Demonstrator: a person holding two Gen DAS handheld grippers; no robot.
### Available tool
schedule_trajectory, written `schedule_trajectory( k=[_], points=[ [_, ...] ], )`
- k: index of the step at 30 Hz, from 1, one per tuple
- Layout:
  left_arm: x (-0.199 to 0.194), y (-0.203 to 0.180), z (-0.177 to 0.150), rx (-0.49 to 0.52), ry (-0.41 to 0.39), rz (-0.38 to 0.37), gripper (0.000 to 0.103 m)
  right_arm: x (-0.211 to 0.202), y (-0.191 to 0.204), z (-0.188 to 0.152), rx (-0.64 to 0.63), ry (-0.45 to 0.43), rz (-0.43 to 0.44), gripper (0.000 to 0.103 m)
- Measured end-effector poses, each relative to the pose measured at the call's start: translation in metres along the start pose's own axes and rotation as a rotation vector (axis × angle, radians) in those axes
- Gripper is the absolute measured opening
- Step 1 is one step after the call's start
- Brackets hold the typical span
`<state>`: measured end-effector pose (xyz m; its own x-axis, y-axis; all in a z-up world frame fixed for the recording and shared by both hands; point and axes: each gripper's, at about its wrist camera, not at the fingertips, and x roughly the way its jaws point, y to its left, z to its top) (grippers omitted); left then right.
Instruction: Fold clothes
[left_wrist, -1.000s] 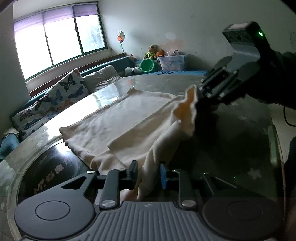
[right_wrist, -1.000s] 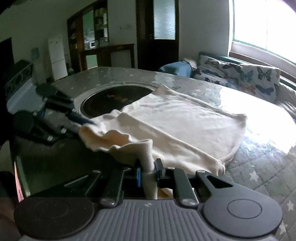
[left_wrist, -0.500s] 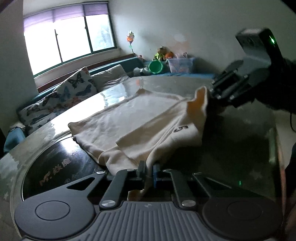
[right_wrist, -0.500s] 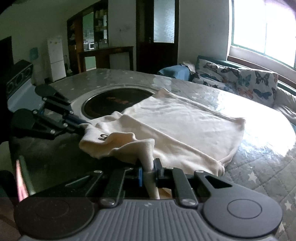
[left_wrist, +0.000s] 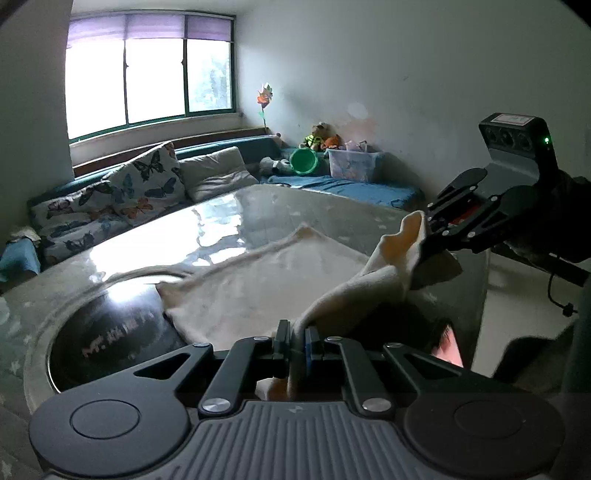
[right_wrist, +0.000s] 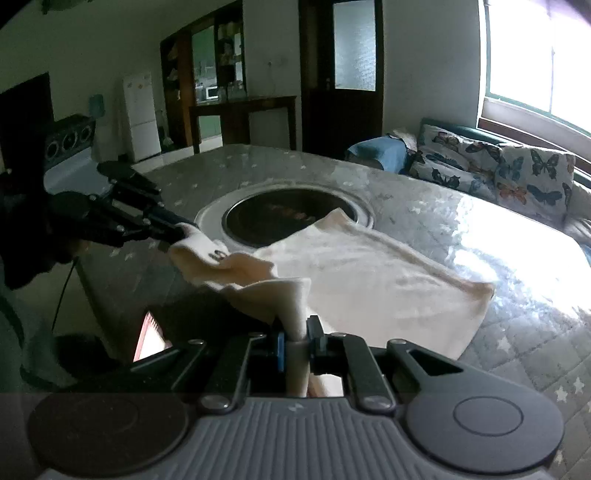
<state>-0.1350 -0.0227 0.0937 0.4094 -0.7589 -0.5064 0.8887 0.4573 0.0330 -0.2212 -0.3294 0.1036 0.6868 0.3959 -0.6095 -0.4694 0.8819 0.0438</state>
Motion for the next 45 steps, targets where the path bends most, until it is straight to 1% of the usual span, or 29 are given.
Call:
schedule_trajectory(
  k=[3,7,10,14,16,20,21,22,23,25,27,30,32,34,35,37,39,42,45],
  points=[
    [0.013,0.011,0.014,-0.006,-0.011,0.017,0.008,0.008,-0.017,0.017,0.005,-0.003,-0.008,0.01],
    [0.043,0.034,0.035,0.004,-0.023,0.057,0.008,0.023,-0.05,0.044,0.04,0.002,-0.016,0.01],
    [0.072,0.051,0.05,-0.003,-0.019,0.082,0.008,0.042,-0.076,0.06,0.065,0.022,-0.028,0.01],
    [0.115,0.077,0.06,-0.029,0.007,0.109,0.008,0.073,-0.103,0.075,0.08,0.038,-0.063,0.01],
    [0.135,0.091,0.059,-0.073,0.027,0.11,0.008,0.091,-0.116,0.078,0.094,0.053,-0.076,0.011],
    [0.168,0.113,0.053,-0.145,0.063,0.134,0.009,0.125,-0.145,0.074,0.167,0.065,-0.109,0.011],
    [0.176,0.119,0.05,-0.161,0.072,0.142,0.009,0.132,-0.151,0.071,0.188,0.068,-0.108,0.013],
    [0.177,0.121,0.05,-0.168,0.074,0.153,0.009,0.137,-0.155,0.067,0.201,0.067,-0.117,0.017],
    [0.178,0.123,0.05,-0.174,0.077,0.164,0.01,0.141,-0.156,0.063,0.204,0.066,-0.136,0.025],
    [0.181,0.127,0.05,-0.187,0.082,0.186,0.013,0.147,-0.159,0.056,0.214,0.076,-0.169,0.026],
    [0.183,0.131,0.05,-0.2,0.088,0.208,0.015,0.145,-0.159,0.05,0.226,0.072,-0.188,0.027],
    [0.187,0.137,0.05,-0.22,0.096,0.24,0.023,0.129,-0.155,0.044,0.233,0.033,-0.241,0.027],
    [0.189,0.143,0.052,-0.231,0.093,0.266,0.024,0.117,-0.149,0.041,0.239,-0.002,-0.267,0.027],
    [0.185,0.145,0.055,-0.248,0.092,0.297,0.024,0.109,-0.142,0.037,0.247,-0.014,-0.292,0.027],
    [0.18,0.143,0.057,-0.248,0.081,0.292,0.024,0.106,-0.141,0.033,0.259,-0.019,-0.308,0.027],
    [0.17,0.133,0.057,-0.224,0.065,0.268,0.024,0.1,-0.143,0.021,0.294,-0.026,-0.311,0.027],
    [0.162,0.118,0.054,-0.198,0.069,0.241,0.023,0.094,-0.148,0.009,0.334,-0.028,-0.312,0.027],
    [0.156,0.091,0.051,-0.158,0.076,0.189,0.023,0.09,-0.155,-0.001,0.38,-0.028,-0.31,0.027],
    [0.157,0.067,0.049,-0.125,0.078,0.12,0.023,0.087,-0.162,-0.005,0.425,-0.051,-0.29,0.027]
  ],
)
